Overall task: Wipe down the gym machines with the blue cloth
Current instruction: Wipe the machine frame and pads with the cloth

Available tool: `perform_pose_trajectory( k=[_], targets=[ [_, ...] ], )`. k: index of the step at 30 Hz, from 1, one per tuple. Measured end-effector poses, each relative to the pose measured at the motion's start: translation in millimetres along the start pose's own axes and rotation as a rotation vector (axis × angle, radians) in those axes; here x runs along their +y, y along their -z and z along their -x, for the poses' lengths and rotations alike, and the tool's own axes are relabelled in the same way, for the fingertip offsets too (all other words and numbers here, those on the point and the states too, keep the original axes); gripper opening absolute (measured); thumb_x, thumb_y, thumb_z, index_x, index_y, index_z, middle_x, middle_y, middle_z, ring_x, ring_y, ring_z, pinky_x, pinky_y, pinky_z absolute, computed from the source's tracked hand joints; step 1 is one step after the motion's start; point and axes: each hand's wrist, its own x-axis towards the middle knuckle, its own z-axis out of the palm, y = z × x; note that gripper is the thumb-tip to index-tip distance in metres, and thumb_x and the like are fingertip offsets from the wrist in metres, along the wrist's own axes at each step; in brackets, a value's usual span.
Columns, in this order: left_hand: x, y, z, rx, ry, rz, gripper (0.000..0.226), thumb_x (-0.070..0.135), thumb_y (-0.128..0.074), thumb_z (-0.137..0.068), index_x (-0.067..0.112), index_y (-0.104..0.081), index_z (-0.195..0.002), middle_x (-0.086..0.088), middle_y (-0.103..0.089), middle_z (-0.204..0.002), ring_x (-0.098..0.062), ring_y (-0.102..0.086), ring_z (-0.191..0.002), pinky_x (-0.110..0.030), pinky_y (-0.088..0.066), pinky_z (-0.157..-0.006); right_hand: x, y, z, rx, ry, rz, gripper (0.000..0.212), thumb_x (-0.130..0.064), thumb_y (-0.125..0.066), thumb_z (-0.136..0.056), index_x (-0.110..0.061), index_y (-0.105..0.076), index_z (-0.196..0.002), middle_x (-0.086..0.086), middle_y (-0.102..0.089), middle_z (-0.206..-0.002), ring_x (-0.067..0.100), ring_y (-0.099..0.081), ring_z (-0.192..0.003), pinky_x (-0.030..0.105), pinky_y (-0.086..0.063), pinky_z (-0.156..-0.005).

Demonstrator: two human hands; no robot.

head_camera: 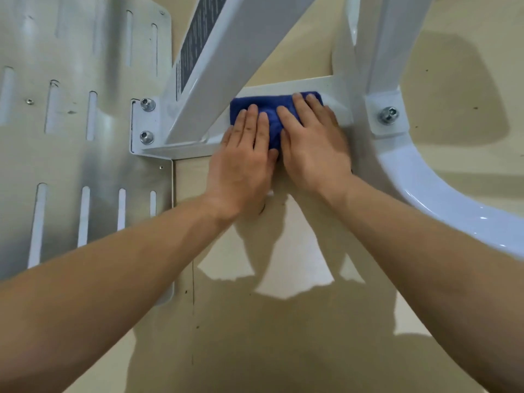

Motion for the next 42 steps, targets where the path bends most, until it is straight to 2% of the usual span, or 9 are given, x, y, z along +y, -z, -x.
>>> perform_pose_trajectory(
  k=[6, 11, 14, 18, 24, 27, 32, 37, 42],
  targets=[
    [6, 5, -14, -0.039, 0.184, -0.006, 0.066, 0.038, -0.016, -0.103, -0.007, -0.02, -0.151, -0.029, -0.017, -0.157, -0.038, -0.018, -0.148, -0.047, -0.02, -0.121, 3, 11, -42, -0.127, 0.131, 0.025, 0.052, -0.034, -0.024, -0.106, -0.025, -0.022, -0.157, 0.007, -0.008, -0.166, 0.023, -0.003, -0.153, 0.038, -0.008, -0.124],
    [9, 7, 15, -0.139, 0.169, -0.049, 0.074, 0.042, -0.004, -0.097, -0.007, -0.01, -0.152, -0.029, -0.008, -0.159, -0.038, -0.008, -0.15, -0.045, -0.011, -0.122, -1, 8, -8, -0.147, 0.193, 0.024, 0.052, -0.034, -0.024, -0.106, -0.027, -0.019, -0.157, 0.005, -0.006, -0.166, 0.023, -0.001, -0.153, 0.036, -0.001, -0.122],
    [-3, 9, 9, -0.126, 0.173, -0.029, 0.072, 0.039, -0.003, -0.096, -0.006, -0.013, -0.152, -0.027, -0.013, -0.159, -0.036, -0.011, -0.15, -0.044, -0.011, -0.123, -3, 12, -20, -0.161, 0.219, 0.023, 0.052, -0.034, -0.024, -0.106, -0.025, -0.021, -0.157, 0.005, -0.007, -0.166, 0.022, -0.003, -0.153, 0.036, -0.004, -0.123],
    [-7, 9, -20, -0.088, 0.167, 0.035, 0.061, 0.034, -0.014, -0.103, 0.0, -0.015, -0.154, -0.023, -0.011, -0.161, -0.032, -0.01, -0.151, -0.04, -0.007, -0.124, -6, 10, -41, -0.148, 0.097, 0.078, 0.056, -0.036, -0.02, -0.106, -0.018, -0.015, -0.158, 0.009, -0.004, -0.166, 0.024, -0.001, -0.153, 0.039, -0.005, -0.124],
    [0, 11, -12, -0.047, -0.151, 0.069, 0.052, 0.027, -0.028, -0.104, 0.004, -0.031, -0.151, -0.02, -0.028, -0.157, -0.033, -0.026, -0.147, -0.041, -0.021, -0.121, -2, 1, 22, -0.044, -0.145, 0.09, 0.062, -0.028, -0.03, -0.1, -0.003, -0.017, -0.156, 0.023, -0.008, -0.163, 0.033, -0.005, -0.152, 0.043, -0.007, -0.124],
    [4, 8, -32, -0.095, -0.101, 0.114, 0.051, 0.026, -0.025, -0.106, 0.009, -0.021, -0.154, -0.012, -0.017, -0.162, -0.025, -0.013, -0.151, -0.036, -0.011, -0.123, 2, 1, 7, -0.082, -0.16, 0.06, 0.063, -0.029, -0.028, -0.101, -0.001, -0.015, -0.155, 0.025, -0.007, -0.162, 0.033, -0.004, -0.152, 0.043, -0.005, -0.124],
    [8, 1, -64, -0.072, -0.058, 0.124, 0.053, 0.03, -0.021, -0.105, 0.009, -0.025, -0.153, -0.013, -0.023, -0.161, -0.027, -0.019, -0.149, -0.04, -0.019, -0.122, 15, 7, -33, -0.087, -0.214, 0.033, 0.065, -0.031, -0.033, -0.102, -0.003, -0.011, -0.156, 0.02, -0.002, -0.164, 0.03, 0.001, -0.153, 0.041, 0.0, -0.124],
    [9, 7, -24, -0.077, -0.146, 0.1, 0.057, 0.032, -0.015, -0.103, 0.009, -0.023, -0.154, -0.012, -0.02, -0.161, -0.024, -0.017, -0.15, -0.037, -0.016, -0.123, 6, 2, 15, -0.051, -0.182, 0.034, 0.065, -0.028, -0.035, -0.1, -0.001, -0.015, -0.155, 0.023, -0.007, -0.163, 0.033, -0.004, -0.153, 0.044, -0.006, -0.124],
    [9, -1, -47, -0.027, -0.116, 0.105, 0.054, 0.029, -0.019, -0.104, 0.007, -0.029, -0.152, -0.014, -0.029, -0.158, -0.026, -0.024, -0.148, -0.038, -0.02, -0.122, 10, 10, -15, -0.088, -0.19, -0.012, 0.059, -0.026, -0.027, -0.104, -0.007, -0.01, -0.157, 0.015, 0.0, -0.165, 0.026, 0.003, -0.153, 0.037, 0.002, -0.124]
  ],
)
